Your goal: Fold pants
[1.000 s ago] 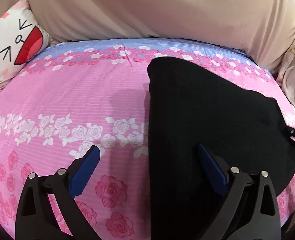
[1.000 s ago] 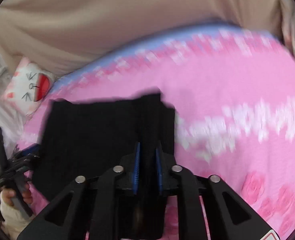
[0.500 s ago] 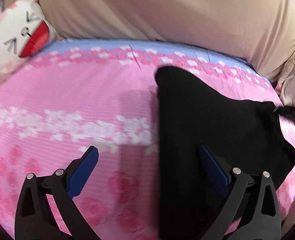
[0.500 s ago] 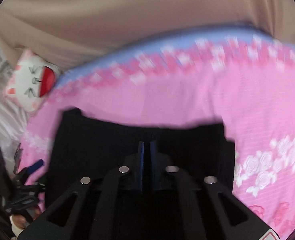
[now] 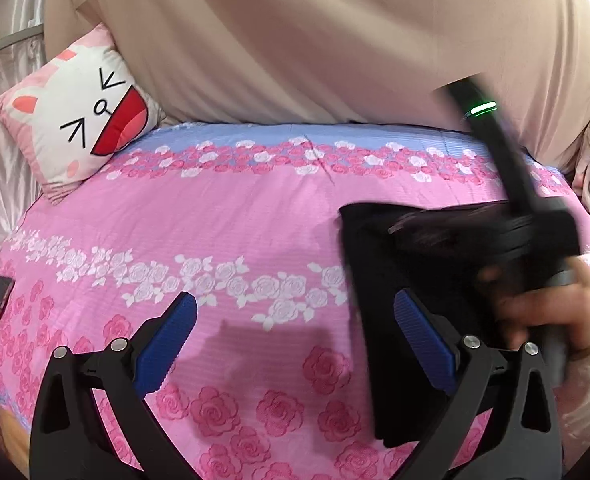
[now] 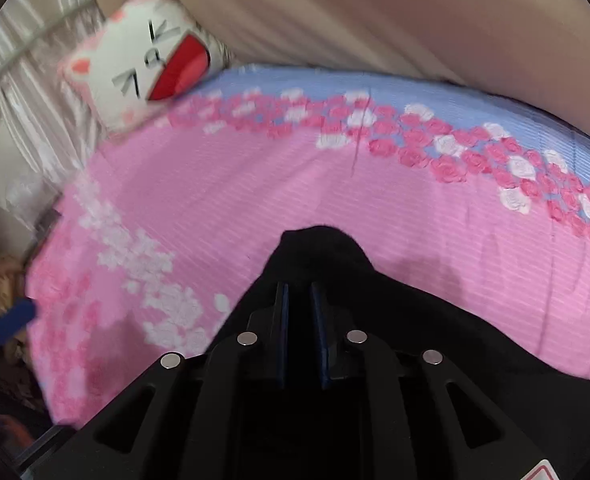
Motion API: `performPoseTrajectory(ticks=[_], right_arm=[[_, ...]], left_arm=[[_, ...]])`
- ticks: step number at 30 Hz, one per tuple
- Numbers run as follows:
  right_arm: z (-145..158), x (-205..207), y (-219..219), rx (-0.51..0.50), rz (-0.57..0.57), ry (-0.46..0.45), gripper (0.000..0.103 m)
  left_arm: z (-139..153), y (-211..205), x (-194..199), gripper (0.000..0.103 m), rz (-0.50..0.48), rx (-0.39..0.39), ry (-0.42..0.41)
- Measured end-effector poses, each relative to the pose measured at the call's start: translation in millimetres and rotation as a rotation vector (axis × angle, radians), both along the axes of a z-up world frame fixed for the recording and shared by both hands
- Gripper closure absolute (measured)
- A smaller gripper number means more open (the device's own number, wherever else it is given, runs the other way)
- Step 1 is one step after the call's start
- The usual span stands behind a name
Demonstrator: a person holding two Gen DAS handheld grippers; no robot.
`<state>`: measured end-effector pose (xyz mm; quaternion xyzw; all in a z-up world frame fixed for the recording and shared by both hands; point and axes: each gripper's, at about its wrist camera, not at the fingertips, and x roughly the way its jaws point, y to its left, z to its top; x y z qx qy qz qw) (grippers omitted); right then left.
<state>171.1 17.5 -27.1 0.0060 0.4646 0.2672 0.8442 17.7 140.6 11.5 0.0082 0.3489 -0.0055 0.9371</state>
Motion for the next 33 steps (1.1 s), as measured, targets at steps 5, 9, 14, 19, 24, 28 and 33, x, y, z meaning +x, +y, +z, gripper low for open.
performPoseTrajectory(ticks=[5,9,14,19,24,28,33], right_arm=[[33.8,-56.5,-89.9,0.057,-0.193,-0.097,0.09],[-2.8,-64.9,-161.7,-0.039,-0.362,-0.004,0.103],[34.5,-101.5,-186.6,0.077,-0.427,-0.077,0.09],[26.3,-124.8,-187.4,-0.045,-0.379,-0.073,0.078],[17.4,-141.0,-194.3,-0.081,-0.401,-0.079,0.076],[33.0,-164.3,-186.3,-0.079,-0.341,-0.123,0.076],[7.1,-171.4,-198.4,-0.068,-0.359,-0.056,0.067]], left_arm=[[-7.8,-2.8,4.1,0.005,-0.007,0.013,0.027],[-12.4,-27.7,15.3,0.005,-0.06,0.025,0.035],[-16.7,-60.9,29.1,0.005,-0.077,0.063,0.061],[-22.6,-80.1,34.7,0.005,-0.063,0.113,0.077],[-25.9,-93.9,37.5,0.005,-0.064,0.139,0.095],[-28.1,-103.9,36.1,0.005,-0.069,0.162,0.098],[-29.9,-108.4,30.3,0.005,-0.071,0.142,0.122]])
